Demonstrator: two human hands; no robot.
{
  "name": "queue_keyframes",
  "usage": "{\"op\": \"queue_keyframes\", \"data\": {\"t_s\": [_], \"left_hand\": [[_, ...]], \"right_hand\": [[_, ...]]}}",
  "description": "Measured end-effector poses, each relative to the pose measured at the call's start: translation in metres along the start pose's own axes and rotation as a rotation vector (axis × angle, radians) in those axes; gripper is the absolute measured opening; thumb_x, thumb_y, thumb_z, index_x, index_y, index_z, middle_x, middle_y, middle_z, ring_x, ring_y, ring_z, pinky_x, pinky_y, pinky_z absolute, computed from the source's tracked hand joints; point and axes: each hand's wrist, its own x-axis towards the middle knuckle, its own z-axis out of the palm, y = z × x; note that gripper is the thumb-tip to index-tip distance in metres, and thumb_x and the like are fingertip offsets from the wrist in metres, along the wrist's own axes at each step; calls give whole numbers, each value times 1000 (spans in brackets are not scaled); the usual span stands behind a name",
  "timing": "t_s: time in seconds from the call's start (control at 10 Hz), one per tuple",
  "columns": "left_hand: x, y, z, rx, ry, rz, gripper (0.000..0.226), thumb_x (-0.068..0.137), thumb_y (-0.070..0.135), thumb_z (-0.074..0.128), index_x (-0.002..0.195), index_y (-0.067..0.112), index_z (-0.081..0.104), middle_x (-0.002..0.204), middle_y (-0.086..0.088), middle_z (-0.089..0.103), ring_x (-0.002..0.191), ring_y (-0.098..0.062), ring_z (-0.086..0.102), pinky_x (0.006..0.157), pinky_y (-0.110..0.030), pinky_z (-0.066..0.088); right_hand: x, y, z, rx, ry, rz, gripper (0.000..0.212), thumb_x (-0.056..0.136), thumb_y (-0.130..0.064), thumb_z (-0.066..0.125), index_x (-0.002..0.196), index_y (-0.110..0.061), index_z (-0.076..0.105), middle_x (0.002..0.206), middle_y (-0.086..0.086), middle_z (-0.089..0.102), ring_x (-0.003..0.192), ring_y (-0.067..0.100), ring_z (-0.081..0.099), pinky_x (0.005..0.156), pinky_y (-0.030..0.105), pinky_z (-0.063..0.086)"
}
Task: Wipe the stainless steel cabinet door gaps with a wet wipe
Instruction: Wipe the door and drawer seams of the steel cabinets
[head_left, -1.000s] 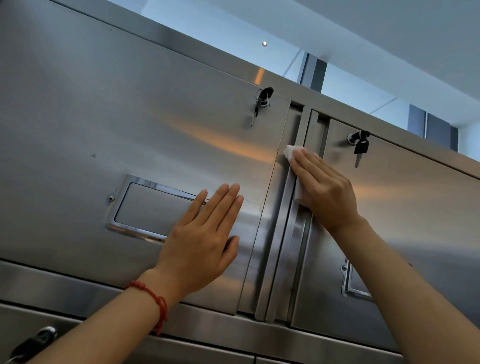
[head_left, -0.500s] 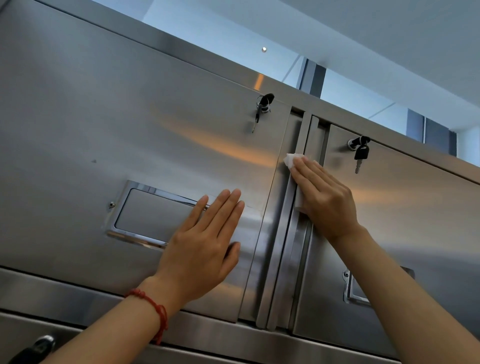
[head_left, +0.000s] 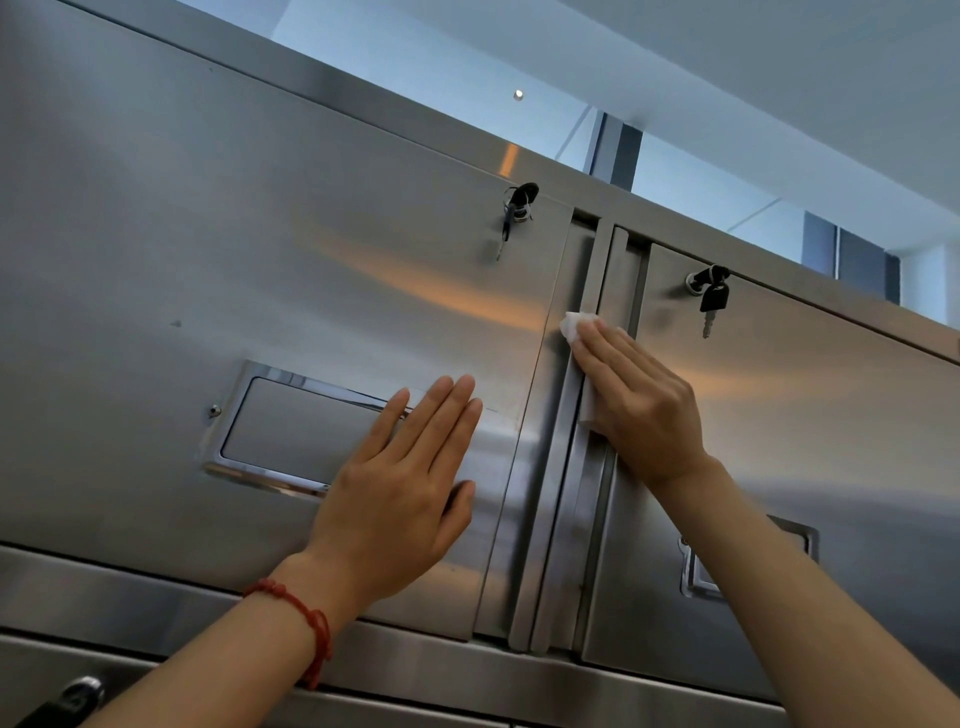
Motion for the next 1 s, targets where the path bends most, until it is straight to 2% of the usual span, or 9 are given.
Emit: {"op": "queue_keyframes", "data": {"t_s": [0.1, 0.3, 0.5, 0.7, 1.0], "left_hand": [[0, 0, 0, -7, 5, 6, 57, 93, 34, 31, 139, 1, 39, 148, -17, 33, 137, -30, 31, 107, -47, 27], [-1, 0, 0, 8, -11, 2, 57, 93, 34, 31, 139, 1, 38, 148, -17, 32, 137, -30, 30, 107, -46, 27], [-1, 1, 1, 6, -1, 3, 57, 93, 34, 31, 139, 1, 39, 147, -17, 33, 137, -30, 31, 107, -46, 27], [0, 1, 0, 5, -10, 2, 57, 92, 35, 31, 138, 1, 39, 147, -16, 33, 137, -30, 31, 107, -45, 27], [0, 1, 0, 13, -14, 3, 58, 92, 35, 31, 139, 1, 39, 148, -16, 33, 137, -30, 31, 107, -45, 26]], "right_hand": [[4, 7, 2, -8, 24, -16, 31, 75, 13, 73, 105, 7, 69, 112, 23, 65, 103, 34, 64, 80, 45, 57], [18, 19, 11, -41, 73, -7, 30, 74, 16, 70, 102, 7, 70, 109, 23, 67, 99, 35, 66, 78, 46, 57], [31, 28, 13, -64, 54, 5, 33, 69, 16, 73, 101, 8, 70, 106, 24, 67, 96, 36, 67, 76, 47, 57], [40, 35, 16, -96, 25, 5, 35, 68, 16, 75, 101, 8, 70, 106, 23, 67, 97, 35, 67, 83, 45, 54], [43, 33, 15, -134, 16, 0, 33, 71, 14, 73, 103, 9, 69, 107, 24, 67, 98, 35, 66, 85, 44, 52]]}}
